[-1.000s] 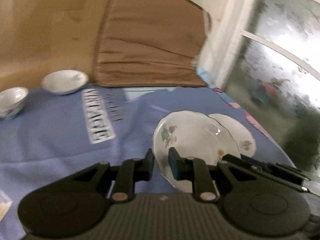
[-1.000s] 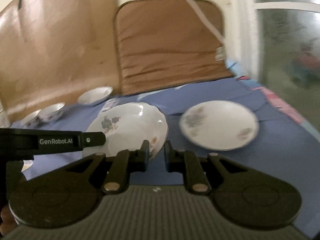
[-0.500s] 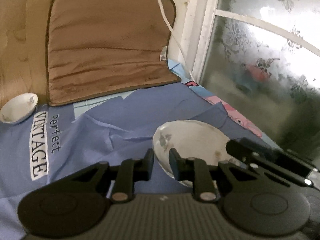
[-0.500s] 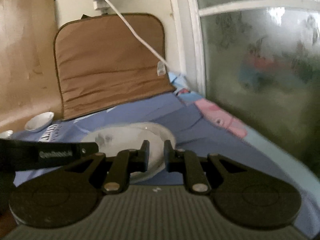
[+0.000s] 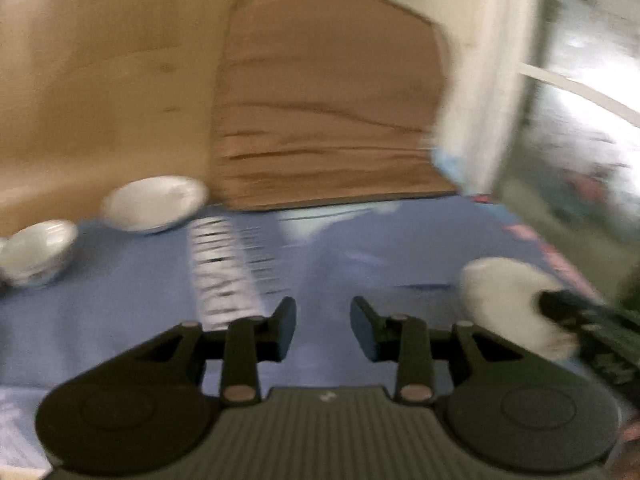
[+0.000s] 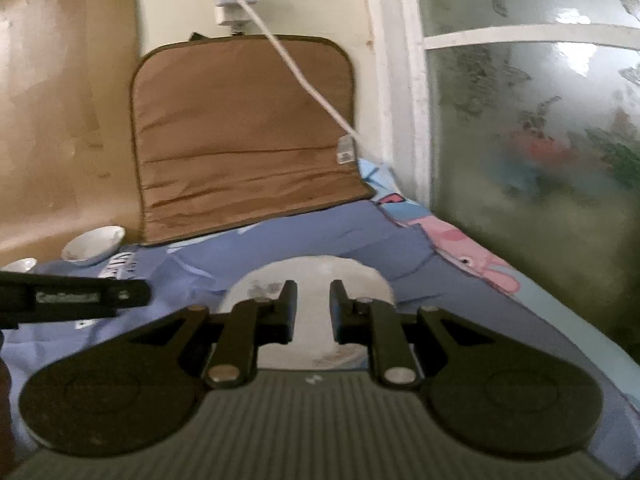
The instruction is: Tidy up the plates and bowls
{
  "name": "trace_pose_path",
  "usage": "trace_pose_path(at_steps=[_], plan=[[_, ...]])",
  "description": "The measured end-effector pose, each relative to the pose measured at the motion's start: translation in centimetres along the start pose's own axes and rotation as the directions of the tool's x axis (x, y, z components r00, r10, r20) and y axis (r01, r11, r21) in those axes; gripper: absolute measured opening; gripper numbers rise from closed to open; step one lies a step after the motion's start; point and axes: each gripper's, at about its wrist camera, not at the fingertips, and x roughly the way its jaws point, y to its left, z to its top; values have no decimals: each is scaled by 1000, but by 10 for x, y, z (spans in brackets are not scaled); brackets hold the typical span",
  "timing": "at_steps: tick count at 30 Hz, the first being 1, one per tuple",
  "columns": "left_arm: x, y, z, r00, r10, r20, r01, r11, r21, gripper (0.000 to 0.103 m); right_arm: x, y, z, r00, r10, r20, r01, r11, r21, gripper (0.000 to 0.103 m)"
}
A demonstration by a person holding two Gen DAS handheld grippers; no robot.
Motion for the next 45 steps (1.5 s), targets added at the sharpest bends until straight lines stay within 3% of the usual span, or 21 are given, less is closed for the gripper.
trace_pose_path(at_steps=[3, 6, 11, 14, 18, 20, 21, 23, 27, 31, 34, 35, 36, 38, 45], plan=[[0, 43, -9, 990, 138, 0, -138, 990, -19, 32, 4, 20, 0, 999, 39, -10, -39, 999, -29, 27], [0, 92, -21, 966, 257, -26, -258, 965, -51, 32, 9, 46, 0, 995, 93, -33, -95, 993, -66, 27], [-9, 142, -25, 952, 307, -12, -305, 937, -171, 34, 30, 91, 5, 968, 215, -125, -226, 971, -73, 28], [-9, 146, -25, 957, 289, -7, -285, 939, -193, 38, 52, 120, 13, 938, 290, -188, -304, 951, -48, 28], [-12, 143, -28, 958, 286, -1, -281, 943, -179, 38, 89, 160, 31, 919, 327, -221, -341, 940, -27, 28], [-14, 147, -29, 961, 277, 0, -272, 944, -187, 38, 110, 177, 40, 921, 325, -215, -335, 942, -14, 33], [-14, 148, -29, 963, 270, 1, -265, 945, -192, 38, 120, 184, 45, 924, 319, -213, -327, 945, -3, 42], [-12, 150, -29, 966, 257, 0, -252, 947, -200, 39, 146, 197, 51, 926, 308, -221, -308, 951, 33, 49], [-11, 152, -26, 972, 234, -6, -230, 952, -200, 43, 194, 215, 58, 931, 241, -275, -239, 970, 42, 49], [-11, 153, -24, 974, 228, -11, -225, 954, -198, 44, 233, 222, 53, 915, 207, -347, -199, 978, 61, 49], [-12, 154, -24, 975, 223, -13, -221, 954, -202, 44, 238, 232, 50, 930, 186, -317, -190, 982, 16, 49], [-11, 155, -23, 975, 220, -13, -218, 955, -201, 45, 236, 236, 49, 935, 177, -307, -189, 982, -10, 44], [-12, 155, -23, 975, 220, -12, -218, 955, -201, 45, 234, 238, 48, 938, 184, -295, -201, 979, -29, 28], [-12, 154, -23, 975, 221, -12, -219, 955, -198, 45, 226, 240, 48, 944, 187, -273, -208, 977, -50, 18], [-10, 156, -22, 976, 218, -13, -217, 957, -196, 46, 191, 209, 52, 929, 220, -298, -216, 975, 49, 17]])
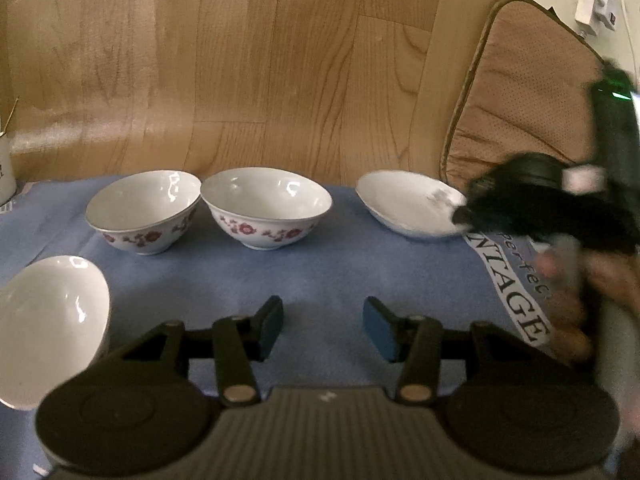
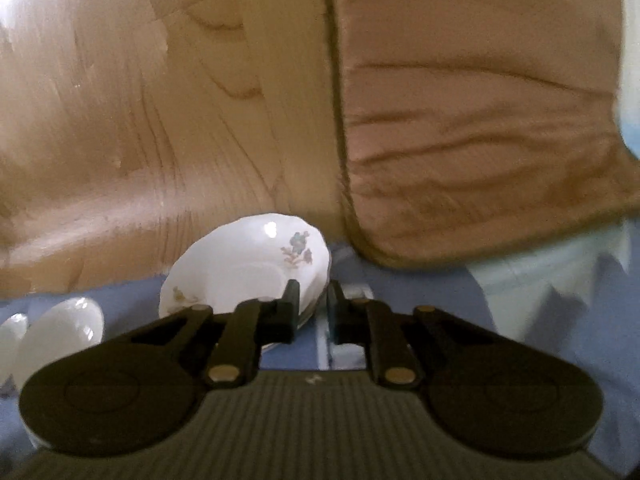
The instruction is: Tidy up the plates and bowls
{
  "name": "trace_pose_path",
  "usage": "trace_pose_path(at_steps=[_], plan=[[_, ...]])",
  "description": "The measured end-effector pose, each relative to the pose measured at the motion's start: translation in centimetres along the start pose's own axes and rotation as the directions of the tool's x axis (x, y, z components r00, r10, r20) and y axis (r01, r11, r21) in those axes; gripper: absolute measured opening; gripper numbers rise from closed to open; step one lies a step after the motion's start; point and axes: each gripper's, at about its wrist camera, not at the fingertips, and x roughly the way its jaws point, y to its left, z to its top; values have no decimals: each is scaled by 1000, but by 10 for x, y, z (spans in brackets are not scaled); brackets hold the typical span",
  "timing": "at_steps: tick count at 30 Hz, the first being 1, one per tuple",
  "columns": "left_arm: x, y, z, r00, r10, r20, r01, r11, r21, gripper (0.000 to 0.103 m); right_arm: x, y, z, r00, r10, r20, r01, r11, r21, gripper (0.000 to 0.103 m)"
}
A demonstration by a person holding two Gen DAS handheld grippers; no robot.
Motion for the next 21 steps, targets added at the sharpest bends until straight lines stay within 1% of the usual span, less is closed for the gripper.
trace_pose_path(at_steps=[3, 8, 13, 19, 20, 21], plan=[[1, 0, 0, 1000, -3, -1, 3, 1000, 1, 48, -29, -13, -12, 999, 27, -19, -27, 999, 25, 17], [0, -1, 0, 1000, -10, 0, 10, 1000, 6, 52, -78, -29, -45, 995, 84, -60, -81, 996, 40, 17], [-1, -2, -1, 1000, -17, -2, 17, 1000, 18, 55, -122, -45, -77, 989, 122, -78, -120, 992, 29, 17], [-3, -4, -3, 1000, -19, -2, 19, 999, 28, 56, -162, -59, -108, 994, 101, -45, -100, 995, 17, 17], [-4, -4, -4, 1000, -20, -2, 20, 999, 28, 56, -160, -60, -109, 994, 97, -41, -96, 995, 19, 18], [-4, -4, -4, 1000, -22, -2, 22, 999, 29, 56, -161, -61, -112, 995, 98, -36, -97, 995, 18, 21]])
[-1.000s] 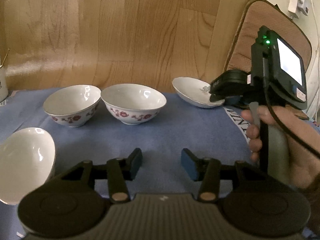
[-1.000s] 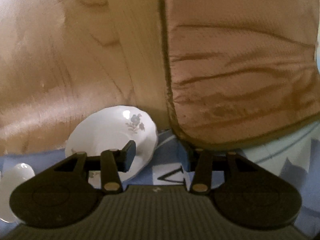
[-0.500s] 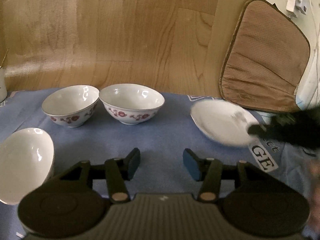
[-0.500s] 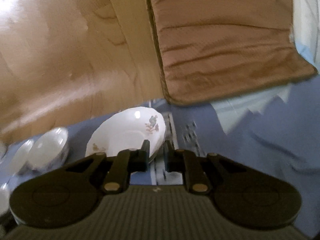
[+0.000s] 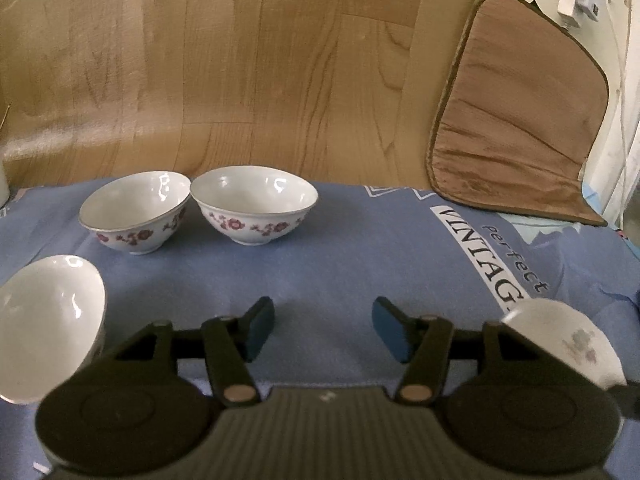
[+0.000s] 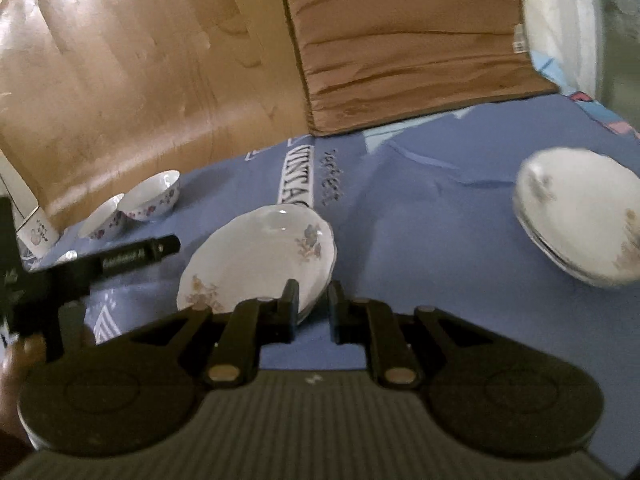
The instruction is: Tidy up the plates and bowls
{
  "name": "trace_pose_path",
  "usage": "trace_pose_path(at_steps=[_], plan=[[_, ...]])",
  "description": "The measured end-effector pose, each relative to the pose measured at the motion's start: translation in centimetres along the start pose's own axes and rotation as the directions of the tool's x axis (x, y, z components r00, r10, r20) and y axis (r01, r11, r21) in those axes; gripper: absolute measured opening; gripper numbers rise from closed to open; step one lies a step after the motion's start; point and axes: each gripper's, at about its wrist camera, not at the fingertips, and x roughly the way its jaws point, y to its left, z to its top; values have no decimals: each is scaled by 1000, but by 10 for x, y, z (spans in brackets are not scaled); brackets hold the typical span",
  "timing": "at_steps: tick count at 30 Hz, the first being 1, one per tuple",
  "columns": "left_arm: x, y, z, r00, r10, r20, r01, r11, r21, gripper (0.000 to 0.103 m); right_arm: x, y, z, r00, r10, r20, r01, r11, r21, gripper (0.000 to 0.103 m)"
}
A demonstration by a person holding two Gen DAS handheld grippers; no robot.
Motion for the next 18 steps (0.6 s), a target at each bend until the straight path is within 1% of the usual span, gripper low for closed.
trace_pose_path(at_steps=[1, 2, 3, 4, 6, 7, 9, 11, 13, 14, 15, 17, 18], plan=[[-1, 0, -1, 1000, -5, 0, 5, 1000, 1, 56, -4, -1, -4, 1000, -2, 9, 2, 1000, -2, 22], [-2, 1, -1, 1000, -16, 0, 16, 1000, -1, 56, -4, -1, -6, 1000, -10, 16, 10, 1000, -1, 30], [-5, 1, -3, 1000, -27, -1, 27, 1000, -7, 55, -5, -2, -8, 1000, -16, 25, 16, 1000, 1, 41], [-7, 2, -4, 999, -44, -5, 44, 999, -15, 55, -6, -4, -9, 999, -16, 32, 15, 1000, 8, 43], [-14, 4, -7, 994, -105, -13, 105, 994, -43, 53, -6, -4, -12, 999, 0, 36, -1, 1000, 25, 43], [-19, 6, -8, 987, -158, -17, 156, 985, -69, 52, -7, -4, -12, 999, 9, 36, -10, 1000, 28, 44], [-26, 7, -11, 971, -237, -20, 233, 966, -110, 45, -9, -6, -12, 999, 18, 40, -19, 999, 26, 44], [-33, 3, -13, 959, -283, -12, 280, 952, -123, 43, -8, -8, -13, 999, 27, 43, -28, 999, 34, 44], [-40, -5, -14, 950, -313, -2, 311, 943, -117, 42, -8, -11, -13, 998, 36, 42, -38, 998, 47, 44], [-42, -11, -15, 948, -317, -2, 315, 943, -110, 42, -7, -11, -13, 998, 40, 43, -42, 998, 52, 44], [-42, -17, -14, 951, -309, -11, 307, 947, -98, 42, -6, -11, -13, 998, 43, 43, -45, 998, 54, 44], [-38, -28, -16, 960, -275, -49, 271, 959, -78, 41, -4, -13, -13, 998, 51, 43, -53, 997, 58, 44], [-35, -31, -18, 960, -271, -69, 266, 961, -78, 36, -3, -14, -13, 998, 54, 42, -57, 996, 65, 44]])
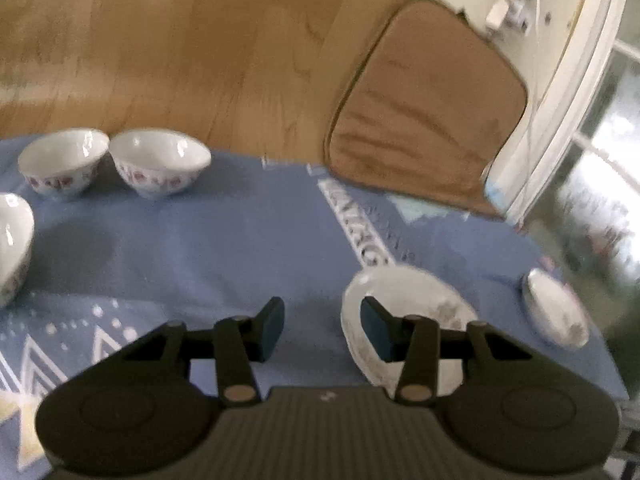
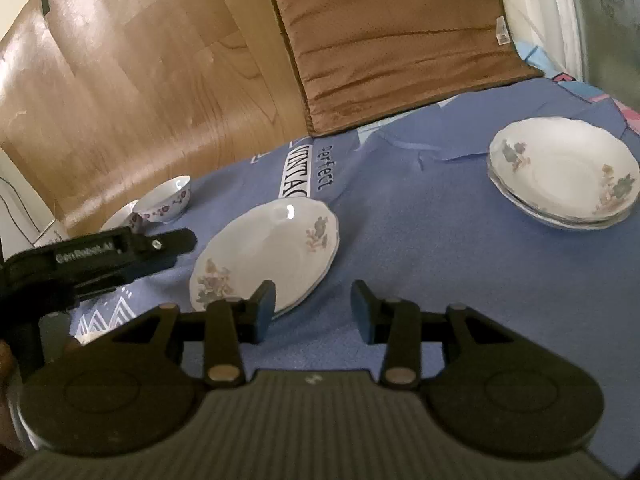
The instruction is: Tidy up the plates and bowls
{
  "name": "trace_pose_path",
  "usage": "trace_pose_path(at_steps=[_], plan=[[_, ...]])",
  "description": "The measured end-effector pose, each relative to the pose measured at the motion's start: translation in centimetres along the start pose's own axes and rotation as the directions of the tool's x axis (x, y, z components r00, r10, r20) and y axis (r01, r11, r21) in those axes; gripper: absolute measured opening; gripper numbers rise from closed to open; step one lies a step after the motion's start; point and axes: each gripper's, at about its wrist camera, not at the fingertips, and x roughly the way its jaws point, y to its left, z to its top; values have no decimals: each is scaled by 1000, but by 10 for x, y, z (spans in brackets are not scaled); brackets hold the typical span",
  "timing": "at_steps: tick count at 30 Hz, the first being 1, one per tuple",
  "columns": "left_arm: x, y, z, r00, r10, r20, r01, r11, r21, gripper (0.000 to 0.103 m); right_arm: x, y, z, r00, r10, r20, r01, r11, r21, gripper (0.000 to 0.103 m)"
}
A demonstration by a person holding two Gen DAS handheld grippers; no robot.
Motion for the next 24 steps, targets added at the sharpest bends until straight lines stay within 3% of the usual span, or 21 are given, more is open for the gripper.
trace_pose_path(at_steps=[2, 3, 5, 6, 14, 19, 24], plan=[[5, -6, -5, 1000, 7, -10, -7, 1000, 8, 32, 1, -3, 0, 1000, 11, -2, -11, 1000, 10, 44], [6, -9, -6, 1000, 15, -13, -15, 1000, 25, 23, 1, -4, 0, 1000, 15, 0, -15, 1000, 13, 41], [5, -16, -9, 1000, -11, -25, 12, 999, 33, 13, 0, -7, 1, 999, 39, 5, -39, 999, 15, 30], [5, -19, -10, 1000, -1, -26, 2, 1000, 24, 13, -1, -8, 1, 998, 56, 6, -56, 998, 17, 21], [7, -74, -12, 998, -65, -26, 67, 993, 96, 13, -32, -19, -5, 989, -59, 136, 62, 998, -18, 20], [18, -125, -5, 991, -131, -36, 136, 976, 169, 14, -66, -47, -1, 954, -147, 263, 148, 989, 16, 20], [44, -174, -2, 987, -149, -64, 161, 956, 245, 14, -82, -81, 3, 926, -218, 308, 197, 976, 98, 20]])
